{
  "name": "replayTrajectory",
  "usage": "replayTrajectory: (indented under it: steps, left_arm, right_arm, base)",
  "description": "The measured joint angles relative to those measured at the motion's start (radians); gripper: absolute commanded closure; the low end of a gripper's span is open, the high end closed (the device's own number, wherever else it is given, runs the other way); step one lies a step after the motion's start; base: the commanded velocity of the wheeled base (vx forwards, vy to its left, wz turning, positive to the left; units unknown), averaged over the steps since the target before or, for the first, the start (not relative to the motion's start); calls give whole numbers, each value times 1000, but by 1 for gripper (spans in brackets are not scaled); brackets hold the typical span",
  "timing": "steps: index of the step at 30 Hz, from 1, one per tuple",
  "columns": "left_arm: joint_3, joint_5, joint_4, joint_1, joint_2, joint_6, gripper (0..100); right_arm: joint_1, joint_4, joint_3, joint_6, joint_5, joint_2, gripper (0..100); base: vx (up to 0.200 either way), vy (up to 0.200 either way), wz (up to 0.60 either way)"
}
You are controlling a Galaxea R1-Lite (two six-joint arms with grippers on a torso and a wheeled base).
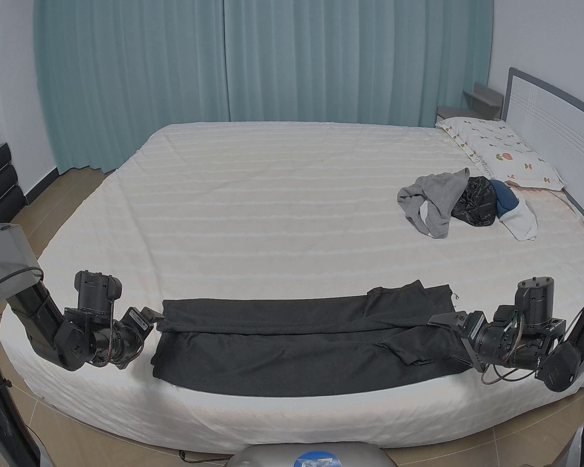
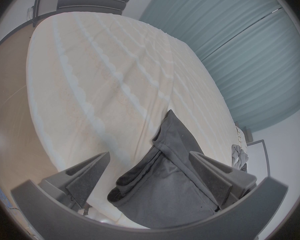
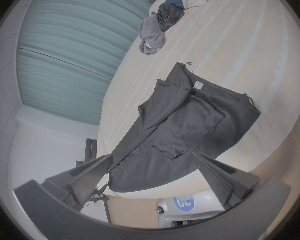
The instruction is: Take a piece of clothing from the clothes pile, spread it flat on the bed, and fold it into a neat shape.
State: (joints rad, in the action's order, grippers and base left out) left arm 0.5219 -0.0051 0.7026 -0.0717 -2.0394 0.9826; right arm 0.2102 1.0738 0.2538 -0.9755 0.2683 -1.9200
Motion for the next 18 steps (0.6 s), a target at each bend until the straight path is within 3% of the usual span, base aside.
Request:
replayTrajectory:
  steps: [9, 18]
  left_arm:
    - [1, -4, 1, -1, -2, 5, 0]
    - [1, -5, 1, 0, -5, 4, 0]
  right_arm:
    - [62, 194, -27, -4, -130, -135, 0]
    - [74, 210, -49, -9, -142, -198, 0]
  base:
    - [0, 0, 0]
    - [0, 0, 0]
